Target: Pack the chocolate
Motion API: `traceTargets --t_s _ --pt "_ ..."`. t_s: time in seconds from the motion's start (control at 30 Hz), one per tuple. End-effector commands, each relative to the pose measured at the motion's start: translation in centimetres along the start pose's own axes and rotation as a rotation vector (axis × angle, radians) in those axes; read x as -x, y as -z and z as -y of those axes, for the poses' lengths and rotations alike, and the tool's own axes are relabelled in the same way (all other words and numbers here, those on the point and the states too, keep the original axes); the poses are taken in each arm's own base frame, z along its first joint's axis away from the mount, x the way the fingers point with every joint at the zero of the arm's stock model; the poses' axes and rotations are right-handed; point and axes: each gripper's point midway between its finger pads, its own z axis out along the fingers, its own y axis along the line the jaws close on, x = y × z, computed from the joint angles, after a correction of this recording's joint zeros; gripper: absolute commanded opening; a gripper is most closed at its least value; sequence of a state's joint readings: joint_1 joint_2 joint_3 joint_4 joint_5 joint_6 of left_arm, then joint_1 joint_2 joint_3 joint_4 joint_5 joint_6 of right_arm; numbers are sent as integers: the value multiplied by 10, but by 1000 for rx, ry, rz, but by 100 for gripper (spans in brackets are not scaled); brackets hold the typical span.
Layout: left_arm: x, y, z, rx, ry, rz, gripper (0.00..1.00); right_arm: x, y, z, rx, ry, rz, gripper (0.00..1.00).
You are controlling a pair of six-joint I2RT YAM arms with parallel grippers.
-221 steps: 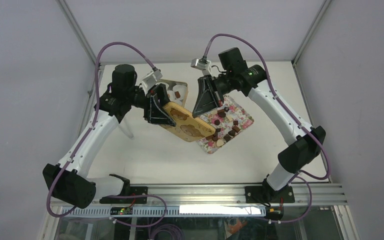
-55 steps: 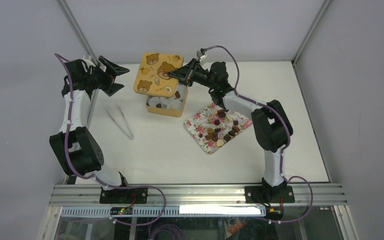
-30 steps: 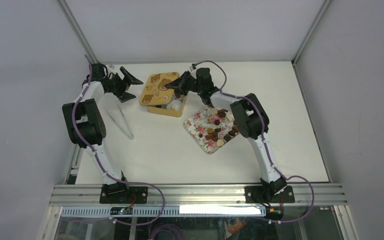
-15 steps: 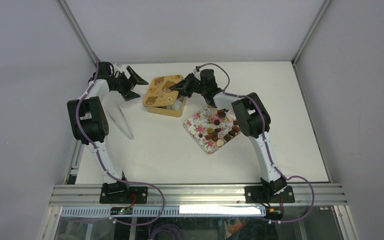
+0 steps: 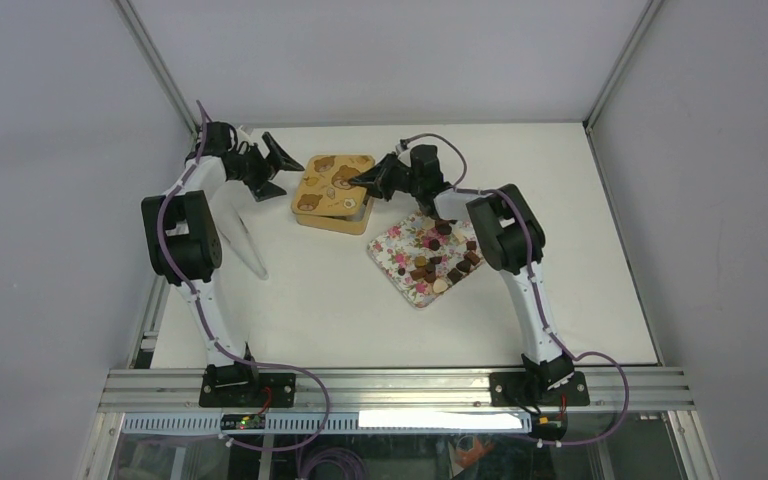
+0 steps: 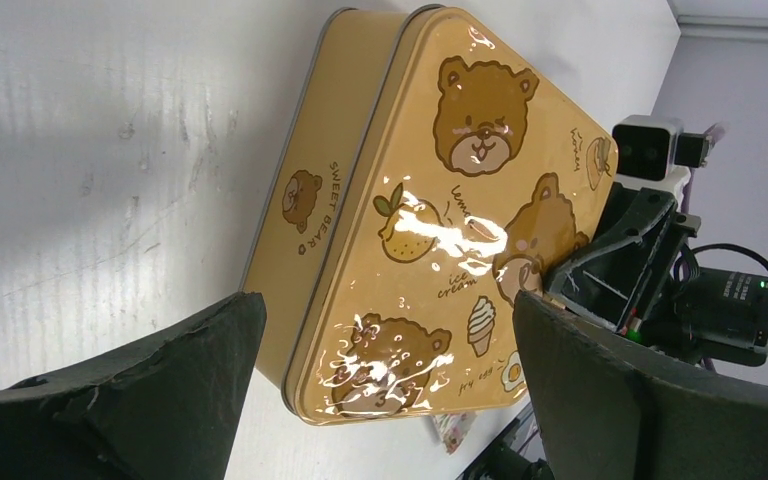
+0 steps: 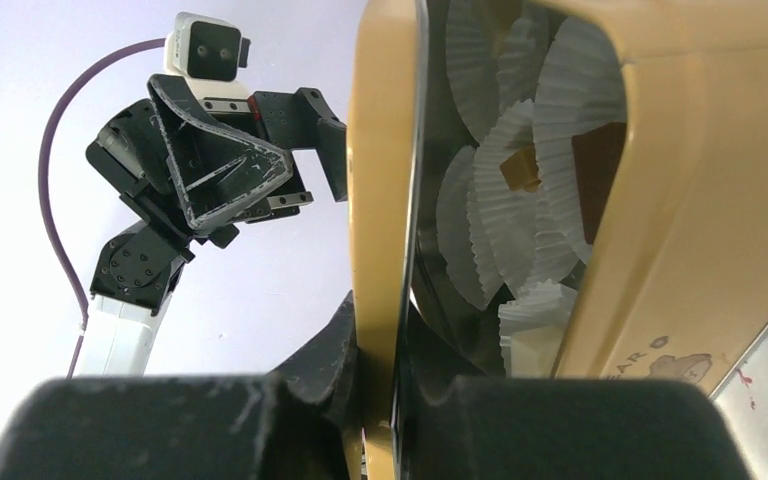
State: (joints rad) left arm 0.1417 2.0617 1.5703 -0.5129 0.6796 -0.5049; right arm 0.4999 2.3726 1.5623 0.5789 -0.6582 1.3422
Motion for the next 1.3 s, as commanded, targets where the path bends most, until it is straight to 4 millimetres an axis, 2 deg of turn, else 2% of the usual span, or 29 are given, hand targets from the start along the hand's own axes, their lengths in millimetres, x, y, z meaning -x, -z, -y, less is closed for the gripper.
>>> traceTargets --t_s 0.0,0.13,0.3,0.57,0.9,1.27 --pt "8 -2 18 -20 -71 15 99 3 7 -5 1 18 1 15" --pt "6 -7 20 -15 -79 9 99 3 11 -2 -50 35 -5 32" --pt "5 -9 19 -9 -76 6 99 1 18 5 -123 50 -4 41" --pt "3 -10 17 1 -78 4 99 0 30 5 -201 70 3 51" --pt "-1 -13 18 5 -87 -4 99 -1 50 7 -356 136 15 57" --pt "0 -22 27 -11 -106 -14 99 3 60 -14 -389 219 19 69"
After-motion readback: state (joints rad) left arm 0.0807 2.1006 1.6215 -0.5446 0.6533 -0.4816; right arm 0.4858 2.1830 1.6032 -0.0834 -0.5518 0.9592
